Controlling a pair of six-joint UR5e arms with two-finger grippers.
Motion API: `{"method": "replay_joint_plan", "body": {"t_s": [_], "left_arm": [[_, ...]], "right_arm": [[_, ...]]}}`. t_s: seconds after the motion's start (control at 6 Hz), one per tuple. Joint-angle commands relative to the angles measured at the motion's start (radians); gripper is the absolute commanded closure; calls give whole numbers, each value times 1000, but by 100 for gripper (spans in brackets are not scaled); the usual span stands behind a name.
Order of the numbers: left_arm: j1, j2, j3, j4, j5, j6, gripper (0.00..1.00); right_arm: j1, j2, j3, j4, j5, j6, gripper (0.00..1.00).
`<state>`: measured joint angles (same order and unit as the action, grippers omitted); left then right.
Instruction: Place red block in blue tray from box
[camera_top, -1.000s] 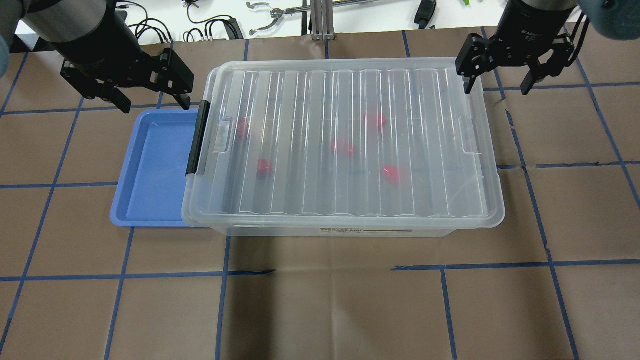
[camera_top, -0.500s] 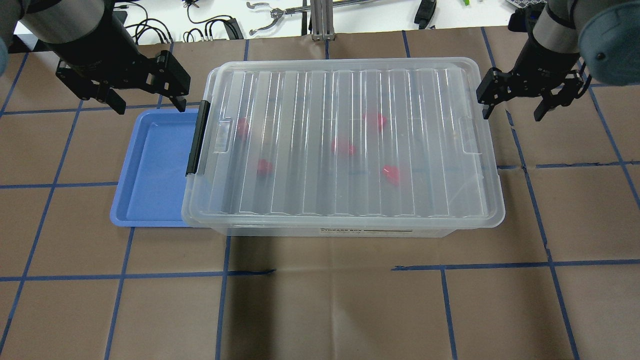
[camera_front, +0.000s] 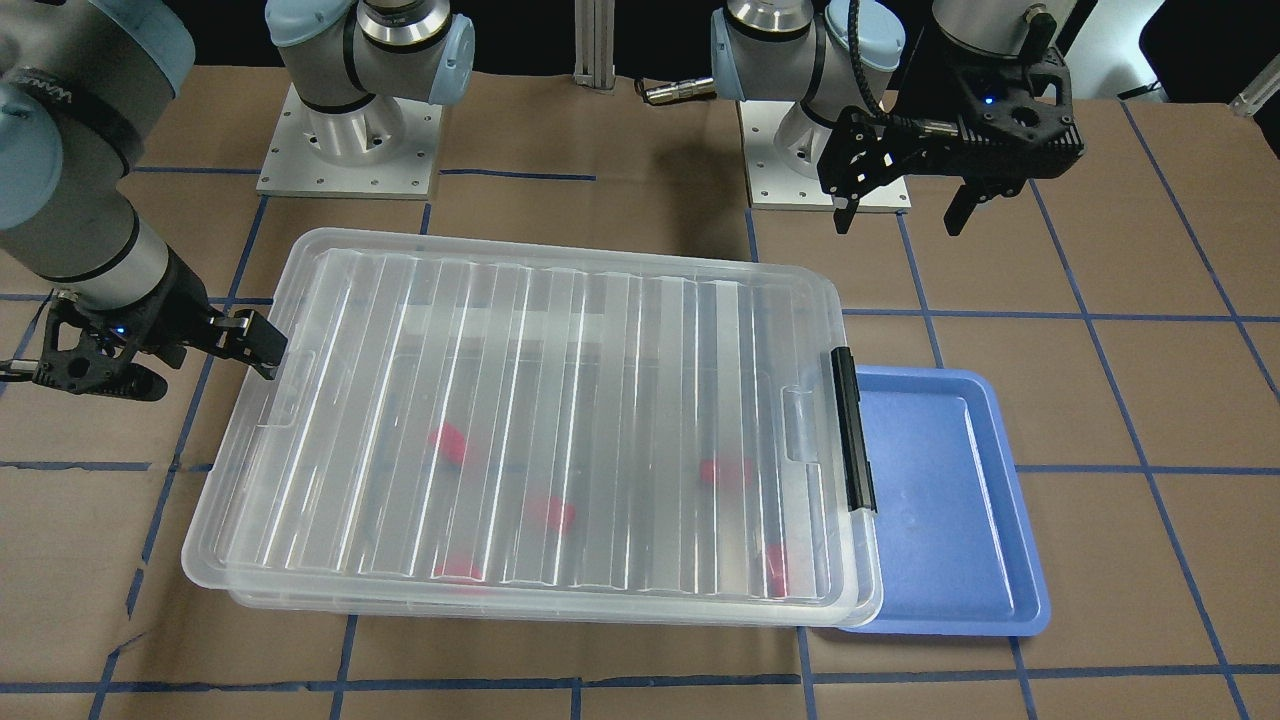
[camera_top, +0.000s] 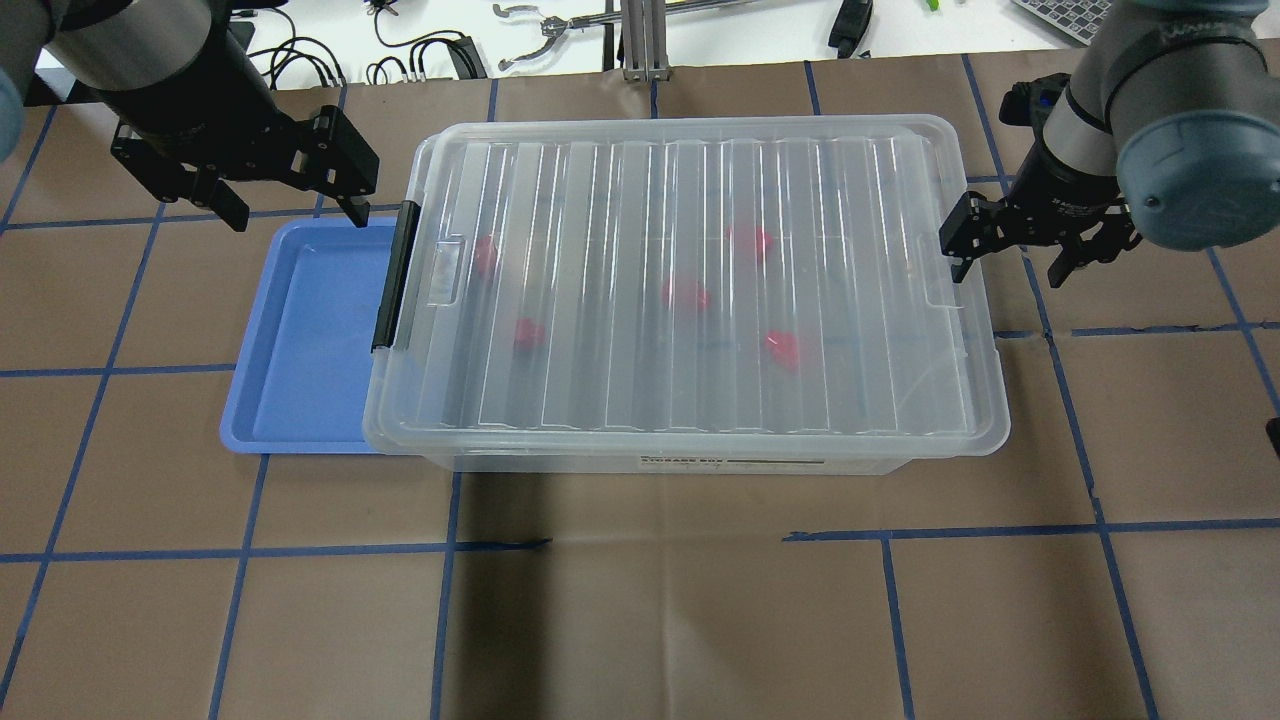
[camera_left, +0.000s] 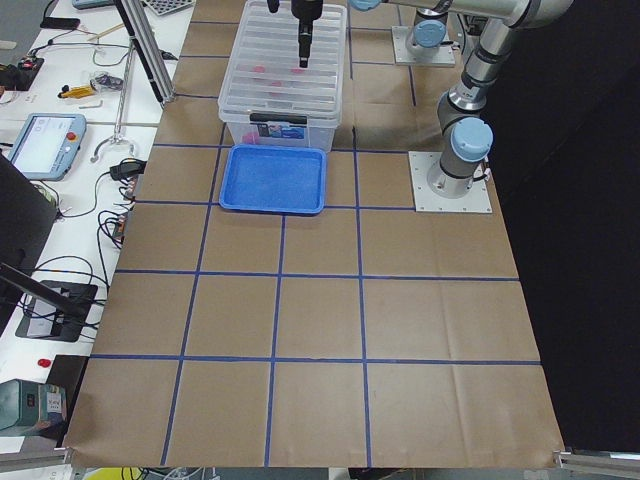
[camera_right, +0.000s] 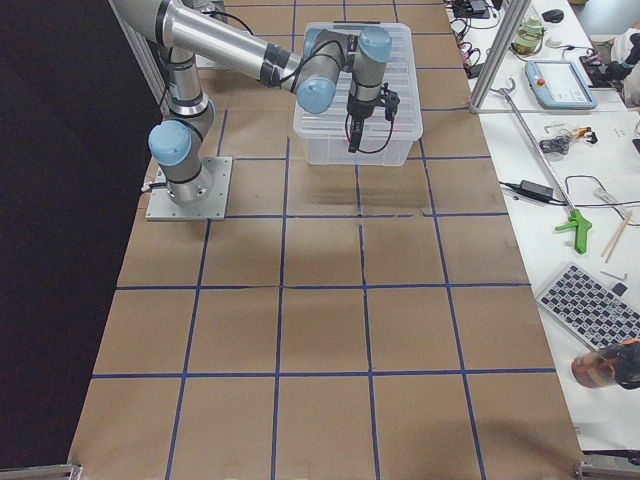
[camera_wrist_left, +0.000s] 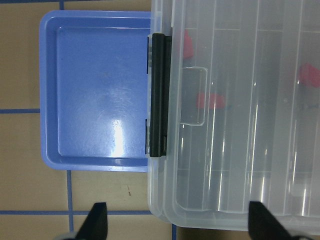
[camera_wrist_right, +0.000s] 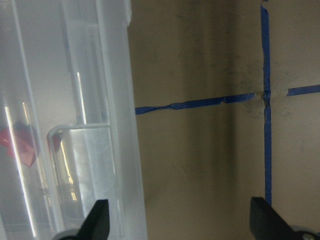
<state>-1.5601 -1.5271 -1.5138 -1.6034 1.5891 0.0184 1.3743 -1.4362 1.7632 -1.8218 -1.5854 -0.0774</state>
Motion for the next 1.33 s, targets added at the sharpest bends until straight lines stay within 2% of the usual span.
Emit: {"method": "replay_joint_plan", "body": {"t_s": [0.0,0.5,1.17], "left_arm": [[0,2,-3,0,0,0,1],[0,4,-3,2,0,0,1],[0,5,-5,2,2,0,1]], "right_arm": [[-1,3,5,-8,-7,-34,0],[-4,6,4,-17,-63,-120,0],[-107,6,2,-19,-65,-238,0]]}}
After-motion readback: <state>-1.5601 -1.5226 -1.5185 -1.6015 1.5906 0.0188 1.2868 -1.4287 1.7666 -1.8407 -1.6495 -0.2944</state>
